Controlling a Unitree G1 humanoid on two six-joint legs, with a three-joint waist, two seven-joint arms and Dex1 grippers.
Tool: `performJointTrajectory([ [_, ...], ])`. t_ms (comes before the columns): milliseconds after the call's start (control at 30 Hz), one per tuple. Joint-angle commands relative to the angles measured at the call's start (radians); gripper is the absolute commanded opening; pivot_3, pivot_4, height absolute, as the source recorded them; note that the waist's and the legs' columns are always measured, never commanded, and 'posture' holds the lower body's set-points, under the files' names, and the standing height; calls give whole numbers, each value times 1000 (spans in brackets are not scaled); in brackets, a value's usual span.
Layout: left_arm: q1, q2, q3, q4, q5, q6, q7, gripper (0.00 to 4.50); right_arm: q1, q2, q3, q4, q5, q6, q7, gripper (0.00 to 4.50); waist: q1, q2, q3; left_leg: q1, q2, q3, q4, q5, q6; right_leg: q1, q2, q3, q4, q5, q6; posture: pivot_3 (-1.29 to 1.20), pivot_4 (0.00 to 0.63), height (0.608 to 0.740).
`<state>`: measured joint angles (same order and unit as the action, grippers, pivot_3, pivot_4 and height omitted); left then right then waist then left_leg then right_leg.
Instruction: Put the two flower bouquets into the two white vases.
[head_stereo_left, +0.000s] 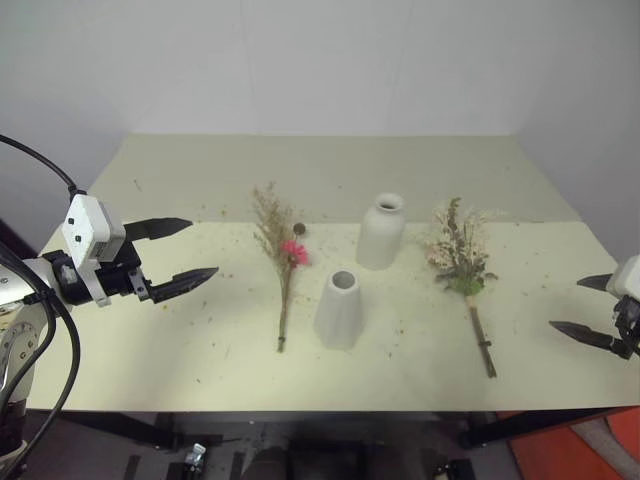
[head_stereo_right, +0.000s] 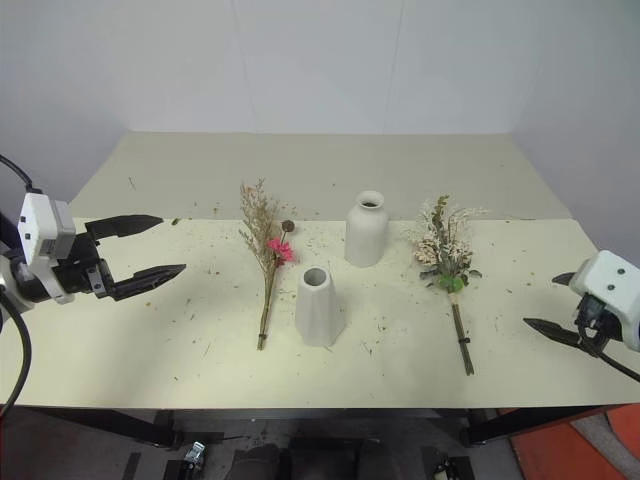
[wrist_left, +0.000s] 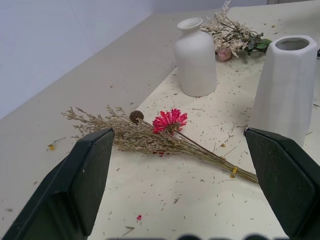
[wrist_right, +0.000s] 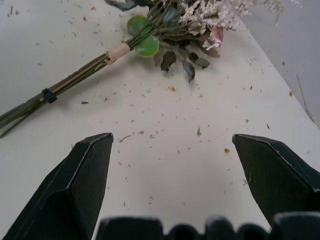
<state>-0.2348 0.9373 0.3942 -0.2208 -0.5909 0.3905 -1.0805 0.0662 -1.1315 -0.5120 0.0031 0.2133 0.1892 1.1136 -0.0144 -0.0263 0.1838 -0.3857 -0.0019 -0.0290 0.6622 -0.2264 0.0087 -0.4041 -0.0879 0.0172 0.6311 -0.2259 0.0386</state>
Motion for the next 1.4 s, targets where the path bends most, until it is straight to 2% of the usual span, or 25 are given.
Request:
performJointTrajectory([
  [33,-17,14,24,-21,-14,-7,4,4500,0,-19,-48,-28,12,25,-3,4472,1,0,0,0,0,0,0,0,0,0,0,0,0,0,0,0,150,740],
  [333,-27,6,7,-10,-12,-15,-2,4500,4,-19,-67,-65,27,114,-11,4472,1,0,0,0,0,0,0,0,0,0,0,0,0,0,0,0,150,740],
  [567,-132,19,-59,24,-7,-21,-46,4500,-116,-78,13,-131,85,460,-68,4472,1,0,0,0,0,1,0,0,0,0,0,0,0,0,1,0,150,740],
  [700,-237,33,-174,49,21,-38,-142,4500,-218,-82,91,-150,134,652,-104,4472,1,0,0,-1,0,1,0,0,0,-1,1,0,-1,1,1,0,150,740],
  [833,-354,-1,-276,84,53,-58,-192,4500,-370,-29,212,-169,163,862,-210,4472,1,0,0,-2,-1,1,0,0,0,-2,1,1,-1,1,0,0,150,740],
  [967,-445,-44,-349,137,98,-81,-207,4500,-461,28,271,-174,172,965,-287,4472,0,0,0,-3,-1,1,0,0,0,-2,2,1,-1,2,-1,0,150,740],
  [1167,-498,-97,-392,237,183,-142,-182,4500,-524,70,322,-165,186,1020,-326,4472,0,0,0,-6,-1,1,0,0,0,-5,2,1,-1,5,-4,0,150,740],
  [1400,-502,-127,-389,244,197,-141,-182,4500,-625,175,410,-65,169,1028,-398,4472,-3,0,0,-5,-1,1,0,0,0,-5,3,2,-1,4,-3,0,150,740],
])
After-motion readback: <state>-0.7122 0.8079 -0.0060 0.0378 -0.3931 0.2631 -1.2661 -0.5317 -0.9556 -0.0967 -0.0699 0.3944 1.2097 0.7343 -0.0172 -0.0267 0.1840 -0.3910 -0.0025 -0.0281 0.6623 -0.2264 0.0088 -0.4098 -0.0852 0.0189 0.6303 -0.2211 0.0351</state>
